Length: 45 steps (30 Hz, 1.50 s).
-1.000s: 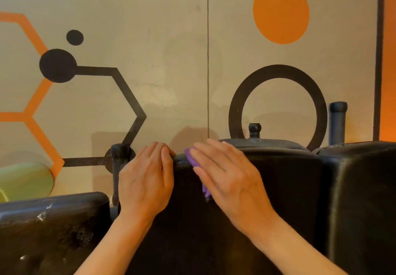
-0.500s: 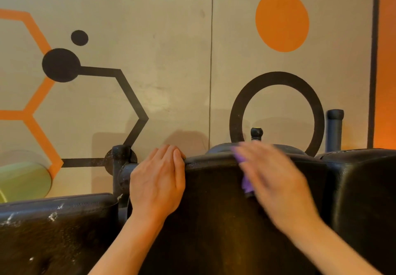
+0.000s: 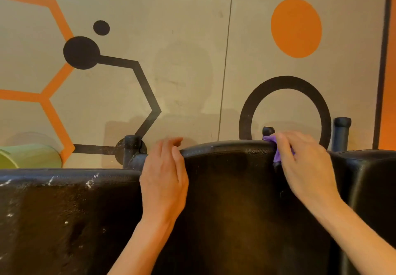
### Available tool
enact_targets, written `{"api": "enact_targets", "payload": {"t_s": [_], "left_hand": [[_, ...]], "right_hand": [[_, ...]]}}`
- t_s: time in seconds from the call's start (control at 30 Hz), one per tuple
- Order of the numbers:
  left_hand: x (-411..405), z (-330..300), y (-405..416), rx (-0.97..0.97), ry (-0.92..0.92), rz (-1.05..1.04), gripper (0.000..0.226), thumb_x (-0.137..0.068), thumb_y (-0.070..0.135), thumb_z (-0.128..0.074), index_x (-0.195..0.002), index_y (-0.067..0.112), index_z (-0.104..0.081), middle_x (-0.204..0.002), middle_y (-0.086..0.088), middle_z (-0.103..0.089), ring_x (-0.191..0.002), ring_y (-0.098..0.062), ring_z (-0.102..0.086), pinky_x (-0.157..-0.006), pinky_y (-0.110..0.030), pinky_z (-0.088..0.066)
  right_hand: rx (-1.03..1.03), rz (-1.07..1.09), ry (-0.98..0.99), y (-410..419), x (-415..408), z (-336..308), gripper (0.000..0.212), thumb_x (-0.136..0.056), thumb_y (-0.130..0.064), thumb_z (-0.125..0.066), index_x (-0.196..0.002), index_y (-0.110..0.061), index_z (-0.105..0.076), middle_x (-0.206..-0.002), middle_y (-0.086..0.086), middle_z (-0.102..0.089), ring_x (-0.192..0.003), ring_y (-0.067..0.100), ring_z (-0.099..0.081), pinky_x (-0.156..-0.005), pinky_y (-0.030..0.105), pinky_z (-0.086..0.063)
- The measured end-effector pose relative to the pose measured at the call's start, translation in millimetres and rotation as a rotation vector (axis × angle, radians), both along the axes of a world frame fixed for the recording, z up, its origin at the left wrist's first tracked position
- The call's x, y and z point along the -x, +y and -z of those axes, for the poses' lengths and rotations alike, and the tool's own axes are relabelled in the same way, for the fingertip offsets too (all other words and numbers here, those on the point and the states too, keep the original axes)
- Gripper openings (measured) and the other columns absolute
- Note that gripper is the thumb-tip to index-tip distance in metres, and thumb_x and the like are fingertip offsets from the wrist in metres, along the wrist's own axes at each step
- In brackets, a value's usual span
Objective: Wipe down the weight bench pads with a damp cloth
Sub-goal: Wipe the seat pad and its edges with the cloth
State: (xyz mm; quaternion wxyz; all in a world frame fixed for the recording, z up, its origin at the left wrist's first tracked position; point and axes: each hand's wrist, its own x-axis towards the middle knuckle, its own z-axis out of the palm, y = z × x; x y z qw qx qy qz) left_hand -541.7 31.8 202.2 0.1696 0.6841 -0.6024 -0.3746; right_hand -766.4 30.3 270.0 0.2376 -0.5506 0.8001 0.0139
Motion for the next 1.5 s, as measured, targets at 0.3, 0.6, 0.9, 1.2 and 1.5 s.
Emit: {"api": "enact_targets", "payload": {"t_s": [0.3, 0.6, 0.9, 1.2, 1.5], "left_hand": [[4.3, 4.3, 14.9, 0.059, 0.011, -0.091, 0.036, -0.103, 0.027, -0.022, -0.114, 0.02, -0.056, -0.101, 0.006, -0.06, -0.09, -0.007, -0.055, -0.075, -0.027, -0.05], [8.2, 3.8, 12.0, 0.053, -0.051, -0.054, 0.039, -0.103, 0.028, -0.022, -0.116, 0.018, -0.058, -0.106, 0.004, -0.064, -0.094, -0.011, -0.059, -0.086, -0.029, -0.048], [-35.0, -31.0, 23.3, 0.093, 0.0, 0.137, 0.047, -0.099, 0.017, -0.033, -0.146, 0.018, -0.036, -0.149, 0.006, -0.039, -0.141, 0.008, -0.019, -0.119, -0.012, -0.009], [-113.4, -43.4, 14.7, 0.174, -0.347, 0.177, 0.041, -0.096, 0.011, -0.043, -0.137, 0.01, -0.05, -0.138, -0.008, -0.055, -0.137, -0.021, -0.043, -0.121, -0.041, -0.021], [-136.1, -44.5, 25.2, 0.156, -0.349, 0.295, 0.042, -0.096, 0.012, -0.045, -0.138, 0.01, -0.05, -0.14, -0.006, -0.054, -0.141, -0.021, -0.038, -0.124, -0.042, -0.014]], "right_hand": [[0.054, -0.492, -0.13, -5.1, -65.9, 17.4, 0.032, -0.102, -0.031, -0.04, -0.124, -0.022, -0.061, -0.121, -0.006, -0.063, -0.116, 0.006, -0.054, -0.104, 0.022, -0.039], [0.119, -0.359, -0.075, -6.2, -103.3, 26.5, 0.028, -0.101, -0.024, -0.041, -0.109, -0.016, -0.066, -0.105, -0.004, -0.066, -0.101, 0.009, -0.057, -0.098, 0.021, -0.038], [0.098, -0.204, 0.009, -4.6, -61.9, 14.9, 0.031, -0.102, -0.029, -0.037, -0.109, -0.02, -0.066, -0.104, -0.005, -0.065, -0.1, 0.009, -0.053, -0.091, 0.026, -0.039], [0.01, -0.501, -0.131, -14.2, -106.3, 24.4, 0.036, -0.101, -0.039, -0.034, -0.114, -0.024, -0.065, -0.115, -0.006, -0.064, -0.111, 0.012, -0.054, -0.096, 0.03, -0.042], [0.087, -0.77, 0.026, 14.0, -178.5, 45.2, 0.034, -0.1, -0.028, -0.036, -0.107, -0.014, -0.067, -0.111, 0.0, -0.063, -0.118, 0.021, -0.05, -0.108, 0.034, -0.031]]}}
